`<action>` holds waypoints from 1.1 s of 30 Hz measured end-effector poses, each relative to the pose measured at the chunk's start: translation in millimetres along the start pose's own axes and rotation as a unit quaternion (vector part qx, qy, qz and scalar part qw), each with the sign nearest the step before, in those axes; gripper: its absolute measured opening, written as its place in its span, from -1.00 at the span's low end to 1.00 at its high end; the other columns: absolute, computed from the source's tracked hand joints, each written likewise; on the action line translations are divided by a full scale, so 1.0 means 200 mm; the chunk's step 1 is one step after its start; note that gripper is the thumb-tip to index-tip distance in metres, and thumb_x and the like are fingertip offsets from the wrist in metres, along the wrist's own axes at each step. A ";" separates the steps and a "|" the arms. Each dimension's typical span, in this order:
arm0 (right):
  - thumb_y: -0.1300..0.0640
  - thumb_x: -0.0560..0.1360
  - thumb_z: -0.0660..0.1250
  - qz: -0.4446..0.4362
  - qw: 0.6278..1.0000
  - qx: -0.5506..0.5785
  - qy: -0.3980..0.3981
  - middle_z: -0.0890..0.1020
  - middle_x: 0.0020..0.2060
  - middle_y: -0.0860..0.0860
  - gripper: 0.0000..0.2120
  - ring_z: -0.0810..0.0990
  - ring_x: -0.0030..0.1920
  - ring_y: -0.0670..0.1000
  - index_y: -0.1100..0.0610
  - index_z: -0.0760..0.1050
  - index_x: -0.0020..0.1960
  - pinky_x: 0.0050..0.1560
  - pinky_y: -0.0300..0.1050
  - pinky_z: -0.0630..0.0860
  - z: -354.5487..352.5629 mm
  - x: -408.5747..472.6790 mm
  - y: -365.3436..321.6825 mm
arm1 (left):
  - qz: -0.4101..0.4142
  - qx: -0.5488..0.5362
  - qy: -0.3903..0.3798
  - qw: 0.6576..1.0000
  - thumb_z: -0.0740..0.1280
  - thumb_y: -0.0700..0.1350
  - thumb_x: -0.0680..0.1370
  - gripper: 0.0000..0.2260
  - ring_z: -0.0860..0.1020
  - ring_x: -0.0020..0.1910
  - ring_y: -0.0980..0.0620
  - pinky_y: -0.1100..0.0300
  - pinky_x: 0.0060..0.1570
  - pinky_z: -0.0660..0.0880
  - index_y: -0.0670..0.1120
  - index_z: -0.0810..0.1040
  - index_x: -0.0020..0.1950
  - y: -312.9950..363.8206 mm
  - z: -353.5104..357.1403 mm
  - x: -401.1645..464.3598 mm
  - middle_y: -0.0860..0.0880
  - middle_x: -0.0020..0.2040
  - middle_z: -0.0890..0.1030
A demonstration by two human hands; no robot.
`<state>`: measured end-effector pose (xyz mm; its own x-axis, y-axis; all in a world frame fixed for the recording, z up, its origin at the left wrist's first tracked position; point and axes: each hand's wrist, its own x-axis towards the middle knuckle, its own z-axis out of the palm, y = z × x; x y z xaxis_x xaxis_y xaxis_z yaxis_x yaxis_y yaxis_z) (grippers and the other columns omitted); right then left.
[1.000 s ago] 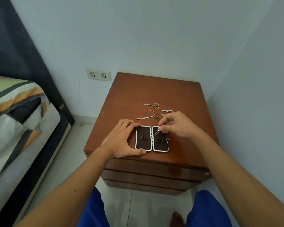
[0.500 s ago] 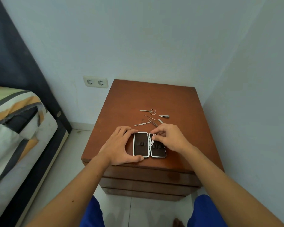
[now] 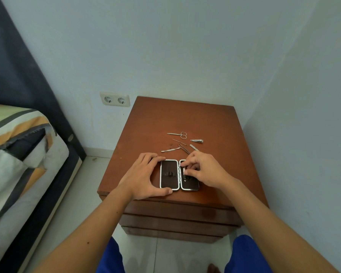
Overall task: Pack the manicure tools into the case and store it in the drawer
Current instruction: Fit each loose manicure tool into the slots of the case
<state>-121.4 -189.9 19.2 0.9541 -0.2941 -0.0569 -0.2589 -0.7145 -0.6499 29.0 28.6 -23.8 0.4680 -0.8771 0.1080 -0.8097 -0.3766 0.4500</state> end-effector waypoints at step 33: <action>0.15 0.54 0.49 0.123 0.953 0.002 0.275 0.64 0.02 0.06 -0.77 0.64 -0.11 -0.02 0.07 0.69 0.19 0.15 -0.02 0.61 -0.03 0.30 0.21 | -0.009 -0.007 -0.023 1.000 0.37 0.61 0.30 0.02 0.23 0.53 0.10 0.01 0.52 0.37 0.16 0.24 0.65 -0.02 0.00 0.00 0.11 0.53 0.29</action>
<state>-76.0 -241.3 -6.2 0.6404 -0.7423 0.1974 -0.4631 -0.5781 -0.6718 32.5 29.8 -26.5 0.4655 -0.8831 0.0581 -0.7956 -0.3888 0.4647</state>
